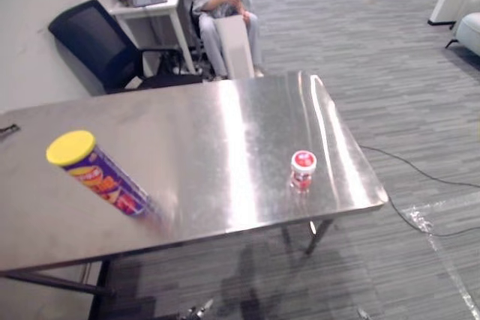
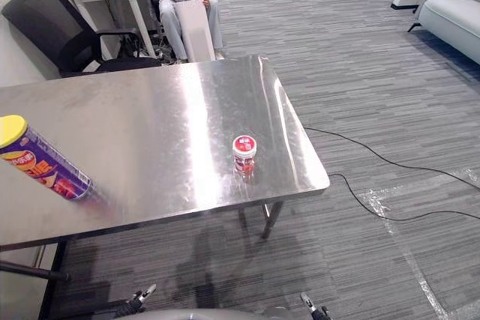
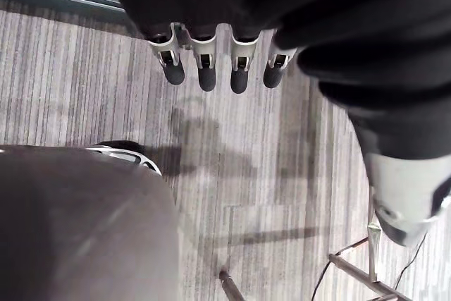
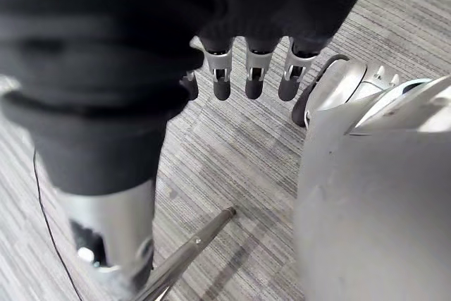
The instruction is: Put the gum and the chips on the shelf.
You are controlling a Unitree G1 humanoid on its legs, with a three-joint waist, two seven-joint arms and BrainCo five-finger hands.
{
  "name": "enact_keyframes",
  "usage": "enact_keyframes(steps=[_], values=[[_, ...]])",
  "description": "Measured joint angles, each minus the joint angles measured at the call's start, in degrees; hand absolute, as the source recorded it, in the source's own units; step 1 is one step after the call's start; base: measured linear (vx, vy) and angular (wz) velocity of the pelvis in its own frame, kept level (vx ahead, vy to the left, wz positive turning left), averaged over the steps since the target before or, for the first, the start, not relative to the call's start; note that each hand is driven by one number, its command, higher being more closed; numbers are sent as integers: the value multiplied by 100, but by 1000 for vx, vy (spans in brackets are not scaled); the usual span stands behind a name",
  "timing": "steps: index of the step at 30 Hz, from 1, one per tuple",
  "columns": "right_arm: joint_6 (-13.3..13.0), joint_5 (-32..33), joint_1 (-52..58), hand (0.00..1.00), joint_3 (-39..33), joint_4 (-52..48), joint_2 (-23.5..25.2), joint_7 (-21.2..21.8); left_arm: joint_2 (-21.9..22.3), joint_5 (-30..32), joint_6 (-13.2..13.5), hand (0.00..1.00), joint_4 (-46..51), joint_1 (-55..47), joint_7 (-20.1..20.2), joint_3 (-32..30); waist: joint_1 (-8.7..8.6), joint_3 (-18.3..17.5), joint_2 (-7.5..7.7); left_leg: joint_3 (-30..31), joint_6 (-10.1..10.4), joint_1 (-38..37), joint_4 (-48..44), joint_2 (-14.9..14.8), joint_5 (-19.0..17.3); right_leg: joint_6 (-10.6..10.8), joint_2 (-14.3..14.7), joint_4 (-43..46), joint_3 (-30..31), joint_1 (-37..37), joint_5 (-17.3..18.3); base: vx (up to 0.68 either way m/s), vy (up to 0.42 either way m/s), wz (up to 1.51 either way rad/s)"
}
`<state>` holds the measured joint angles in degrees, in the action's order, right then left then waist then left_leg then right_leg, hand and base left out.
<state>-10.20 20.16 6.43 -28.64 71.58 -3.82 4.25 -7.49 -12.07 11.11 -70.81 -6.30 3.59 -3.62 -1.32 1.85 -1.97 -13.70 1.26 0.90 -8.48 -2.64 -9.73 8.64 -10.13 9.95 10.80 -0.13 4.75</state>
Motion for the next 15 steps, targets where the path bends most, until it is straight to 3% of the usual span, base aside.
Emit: enact_keyframes(steps=[6,10,12,15], values=[[22,-11,-102,0,-1177,137,-230,-15,10,217,-8,0,8,25,22,-9,38,-44,-49,203,-10,-28,391,-3,240,-42,-7,-369,-528,167,-243,11,-17,23],[15,21,-345,0,-2355,91,-847,-116,30,241,-8,0,20,9,38,-84,32,-36,-58,200,11,-137,660,-4,380,-52,6,-525,-651,216,-296,-38,-47,-2],[13,55,-423,0,-2495,-144,-1130,-217,37,228,-6,0,27,-3,47,-109,23,-34,-60,195,19,-138,753,4,447,-51,0,-592,-726,207,-297,-75,-56,-6],[-25,71,-500,0,-2128,-1400,-1385,-477,70,196,1,0,84,-70,61,-124,-13,-5,-69,165,42,-101,1019,8,634,-51,23,-635,-729,13,-296,-108,-73,-17]])
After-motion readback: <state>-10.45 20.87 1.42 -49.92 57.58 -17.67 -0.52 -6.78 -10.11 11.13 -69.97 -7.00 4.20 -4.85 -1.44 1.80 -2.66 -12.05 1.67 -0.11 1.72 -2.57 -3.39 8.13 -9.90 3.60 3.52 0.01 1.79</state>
